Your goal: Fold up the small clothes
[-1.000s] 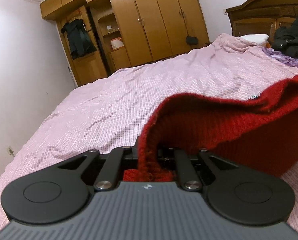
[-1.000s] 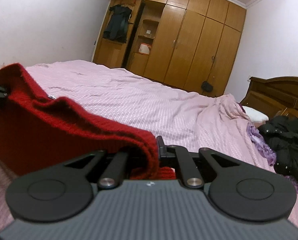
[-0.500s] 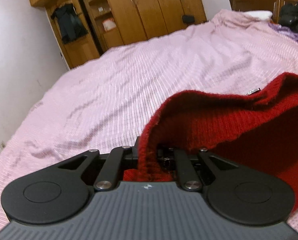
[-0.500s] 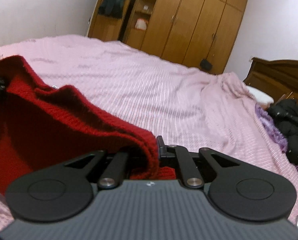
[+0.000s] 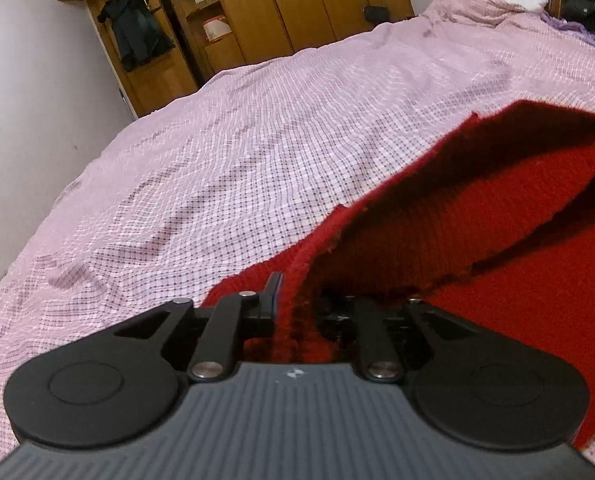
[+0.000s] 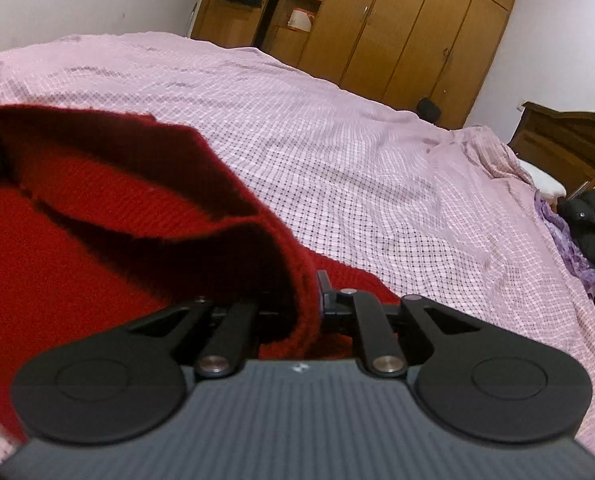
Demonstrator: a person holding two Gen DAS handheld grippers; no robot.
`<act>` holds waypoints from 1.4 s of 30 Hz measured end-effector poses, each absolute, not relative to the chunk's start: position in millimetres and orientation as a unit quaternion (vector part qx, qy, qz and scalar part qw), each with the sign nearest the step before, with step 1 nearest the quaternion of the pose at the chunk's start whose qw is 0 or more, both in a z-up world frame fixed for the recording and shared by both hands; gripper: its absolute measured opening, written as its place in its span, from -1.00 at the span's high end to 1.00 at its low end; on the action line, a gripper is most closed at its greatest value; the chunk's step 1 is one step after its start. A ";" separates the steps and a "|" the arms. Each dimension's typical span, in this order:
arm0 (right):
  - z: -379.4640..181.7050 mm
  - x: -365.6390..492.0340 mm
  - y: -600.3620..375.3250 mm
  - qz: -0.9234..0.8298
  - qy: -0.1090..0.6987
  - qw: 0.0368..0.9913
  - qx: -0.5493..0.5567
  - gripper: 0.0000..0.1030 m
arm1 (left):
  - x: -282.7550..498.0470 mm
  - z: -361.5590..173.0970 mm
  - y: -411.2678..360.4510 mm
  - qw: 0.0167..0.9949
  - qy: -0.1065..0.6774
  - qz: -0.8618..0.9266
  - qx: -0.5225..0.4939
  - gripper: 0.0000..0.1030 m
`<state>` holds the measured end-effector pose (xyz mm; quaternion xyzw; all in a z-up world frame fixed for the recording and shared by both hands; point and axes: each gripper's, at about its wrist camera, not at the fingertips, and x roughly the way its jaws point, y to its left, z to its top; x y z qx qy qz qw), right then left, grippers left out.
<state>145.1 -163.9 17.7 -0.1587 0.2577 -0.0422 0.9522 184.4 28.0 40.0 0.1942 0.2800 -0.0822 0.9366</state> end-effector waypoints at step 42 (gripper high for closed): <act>43.6 89.2 -240.8 -0.019 0.264 0.961 -0.079 -0.02 | 129.1 59.5 75.4 0.939 0.295 -0.077 0.157 -0.28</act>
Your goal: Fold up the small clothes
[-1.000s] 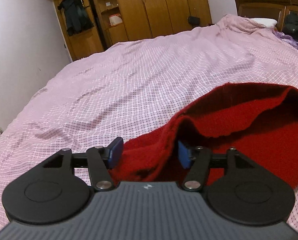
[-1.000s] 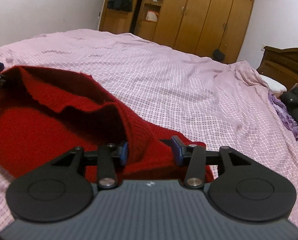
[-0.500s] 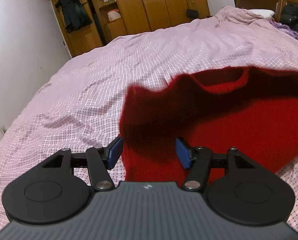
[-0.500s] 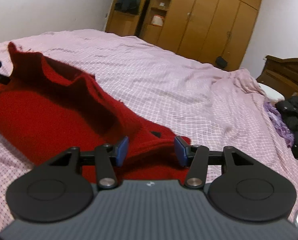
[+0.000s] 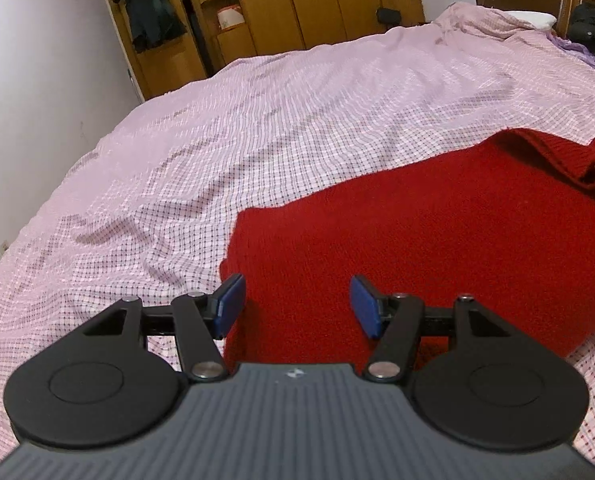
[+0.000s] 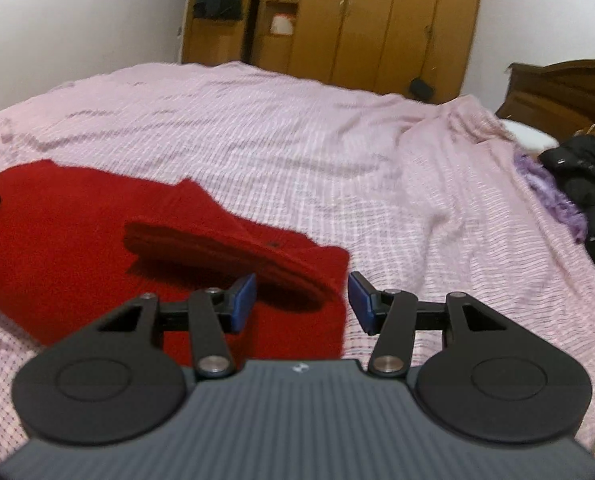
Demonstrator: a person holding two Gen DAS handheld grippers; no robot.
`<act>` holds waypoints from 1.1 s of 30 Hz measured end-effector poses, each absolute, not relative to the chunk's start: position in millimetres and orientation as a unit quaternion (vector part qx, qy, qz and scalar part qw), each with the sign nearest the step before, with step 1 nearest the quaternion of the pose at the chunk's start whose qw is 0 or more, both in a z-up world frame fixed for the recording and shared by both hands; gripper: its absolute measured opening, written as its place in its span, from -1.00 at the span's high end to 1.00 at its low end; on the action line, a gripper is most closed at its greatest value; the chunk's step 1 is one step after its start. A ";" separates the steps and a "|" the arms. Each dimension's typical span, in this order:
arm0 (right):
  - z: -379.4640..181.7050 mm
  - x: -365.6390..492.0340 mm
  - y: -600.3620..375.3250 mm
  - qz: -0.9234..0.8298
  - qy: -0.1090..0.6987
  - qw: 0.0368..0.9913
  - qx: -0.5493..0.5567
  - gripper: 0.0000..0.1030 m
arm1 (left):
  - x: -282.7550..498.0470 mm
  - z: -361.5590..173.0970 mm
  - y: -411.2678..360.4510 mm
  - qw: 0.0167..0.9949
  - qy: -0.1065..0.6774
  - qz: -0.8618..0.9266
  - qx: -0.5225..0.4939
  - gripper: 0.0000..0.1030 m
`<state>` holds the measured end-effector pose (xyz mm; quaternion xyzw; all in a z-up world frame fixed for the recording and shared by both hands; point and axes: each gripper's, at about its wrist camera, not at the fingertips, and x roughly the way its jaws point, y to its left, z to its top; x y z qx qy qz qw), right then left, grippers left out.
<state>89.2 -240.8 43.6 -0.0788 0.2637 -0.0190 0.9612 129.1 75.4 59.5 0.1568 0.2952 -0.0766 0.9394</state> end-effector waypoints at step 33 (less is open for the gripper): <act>51.0 110.5 -276.5 -0.057 0.311 0.942 0.109 -0.15 | 112.3 86.3 82.6 0.930 0.360 0.003 0.068 -0.45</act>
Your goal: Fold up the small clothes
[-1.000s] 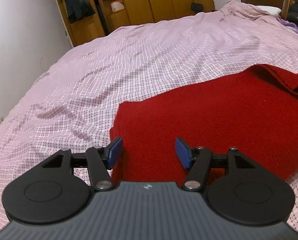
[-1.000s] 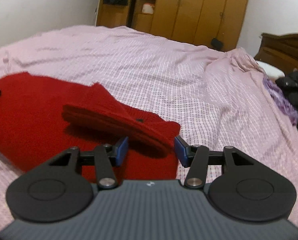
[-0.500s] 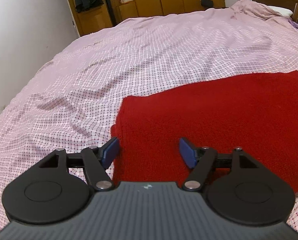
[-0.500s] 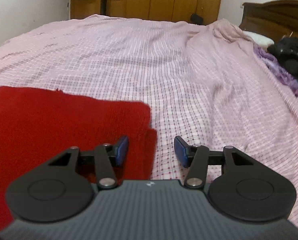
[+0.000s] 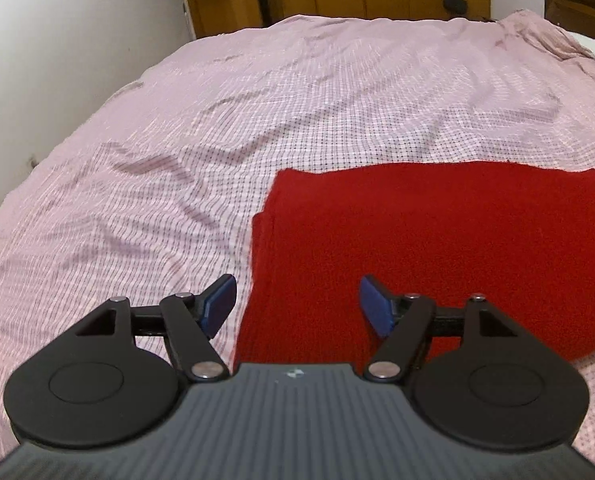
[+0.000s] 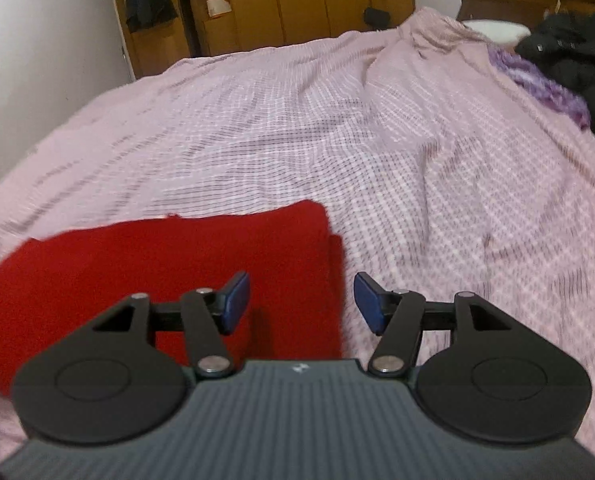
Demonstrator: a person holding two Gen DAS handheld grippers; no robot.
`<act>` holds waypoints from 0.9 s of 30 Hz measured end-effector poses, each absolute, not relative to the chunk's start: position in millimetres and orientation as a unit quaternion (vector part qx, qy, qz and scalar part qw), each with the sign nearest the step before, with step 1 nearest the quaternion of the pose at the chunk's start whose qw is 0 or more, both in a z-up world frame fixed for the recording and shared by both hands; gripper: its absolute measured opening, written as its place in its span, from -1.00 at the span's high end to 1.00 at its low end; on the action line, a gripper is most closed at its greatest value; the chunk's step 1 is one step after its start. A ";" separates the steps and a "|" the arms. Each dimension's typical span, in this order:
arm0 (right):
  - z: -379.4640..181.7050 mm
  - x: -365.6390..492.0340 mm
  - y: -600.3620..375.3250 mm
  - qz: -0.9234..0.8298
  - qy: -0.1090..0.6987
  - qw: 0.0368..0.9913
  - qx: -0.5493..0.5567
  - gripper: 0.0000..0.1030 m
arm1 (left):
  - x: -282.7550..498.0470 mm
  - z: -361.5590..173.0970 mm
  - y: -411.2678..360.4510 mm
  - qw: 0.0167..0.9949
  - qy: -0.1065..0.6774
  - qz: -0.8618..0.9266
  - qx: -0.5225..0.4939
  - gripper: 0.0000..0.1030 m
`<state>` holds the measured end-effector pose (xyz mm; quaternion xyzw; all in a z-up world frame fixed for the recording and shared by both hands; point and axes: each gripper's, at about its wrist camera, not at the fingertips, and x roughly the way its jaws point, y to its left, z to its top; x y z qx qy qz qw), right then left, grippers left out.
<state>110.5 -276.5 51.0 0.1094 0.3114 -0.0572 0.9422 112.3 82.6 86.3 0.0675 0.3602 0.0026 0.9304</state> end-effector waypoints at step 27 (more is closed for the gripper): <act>14.9 43.1 -251.0 -0.106 0.309 0.875 0.356 -0.59 | 61.2 77.6 105.4 0.915 0.402 0.019 -0.023 -0.46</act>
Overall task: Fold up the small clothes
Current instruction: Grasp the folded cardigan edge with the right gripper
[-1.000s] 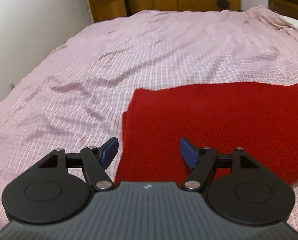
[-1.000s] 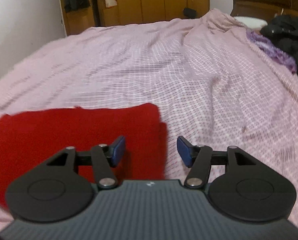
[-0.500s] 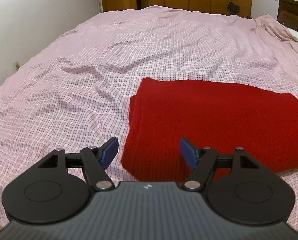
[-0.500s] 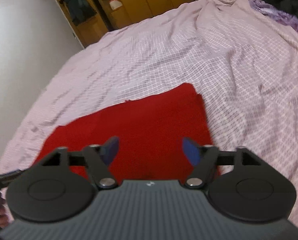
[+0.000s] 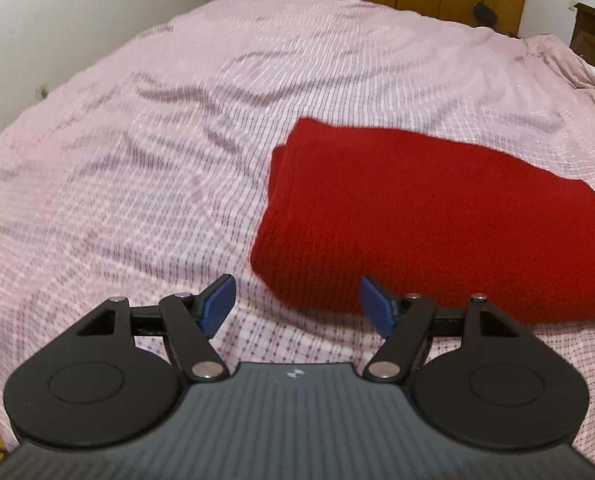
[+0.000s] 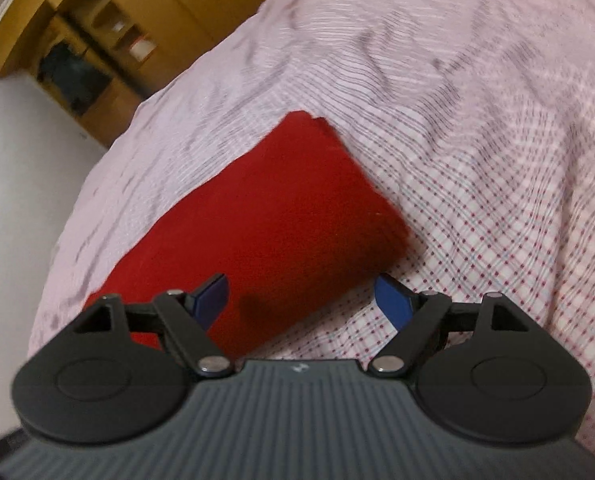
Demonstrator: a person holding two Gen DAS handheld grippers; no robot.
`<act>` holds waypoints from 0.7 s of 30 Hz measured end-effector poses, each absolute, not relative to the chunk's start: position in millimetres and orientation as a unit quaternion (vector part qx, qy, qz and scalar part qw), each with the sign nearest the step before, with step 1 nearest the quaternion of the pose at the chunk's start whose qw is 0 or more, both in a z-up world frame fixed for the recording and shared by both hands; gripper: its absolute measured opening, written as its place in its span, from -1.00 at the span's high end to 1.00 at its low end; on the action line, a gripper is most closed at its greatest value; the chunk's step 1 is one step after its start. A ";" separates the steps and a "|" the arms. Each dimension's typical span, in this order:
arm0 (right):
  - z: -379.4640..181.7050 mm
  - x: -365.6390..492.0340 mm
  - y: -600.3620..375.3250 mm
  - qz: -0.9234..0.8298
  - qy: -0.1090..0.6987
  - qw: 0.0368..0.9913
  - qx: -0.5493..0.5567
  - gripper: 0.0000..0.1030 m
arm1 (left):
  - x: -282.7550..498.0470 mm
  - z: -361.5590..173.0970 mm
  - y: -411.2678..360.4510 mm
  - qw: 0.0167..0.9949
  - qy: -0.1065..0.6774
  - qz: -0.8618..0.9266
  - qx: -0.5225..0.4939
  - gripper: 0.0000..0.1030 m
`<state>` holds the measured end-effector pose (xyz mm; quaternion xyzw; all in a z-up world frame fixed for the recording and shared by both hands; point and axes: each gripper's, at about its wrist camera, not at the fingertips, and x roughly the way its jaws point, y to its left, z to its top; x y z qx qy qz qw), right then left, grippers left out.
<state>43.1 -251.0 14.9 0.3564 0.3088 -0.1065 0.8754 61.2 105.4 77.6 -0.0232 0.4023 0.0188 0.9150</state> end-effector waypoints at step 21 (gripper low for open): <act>-19.2 58.8 -266.6 -0.102 0.168 0.833 0.518 -1.00 | 66.2 58.1 138.8 0.900 0.431 0.034 -0.059 -0.46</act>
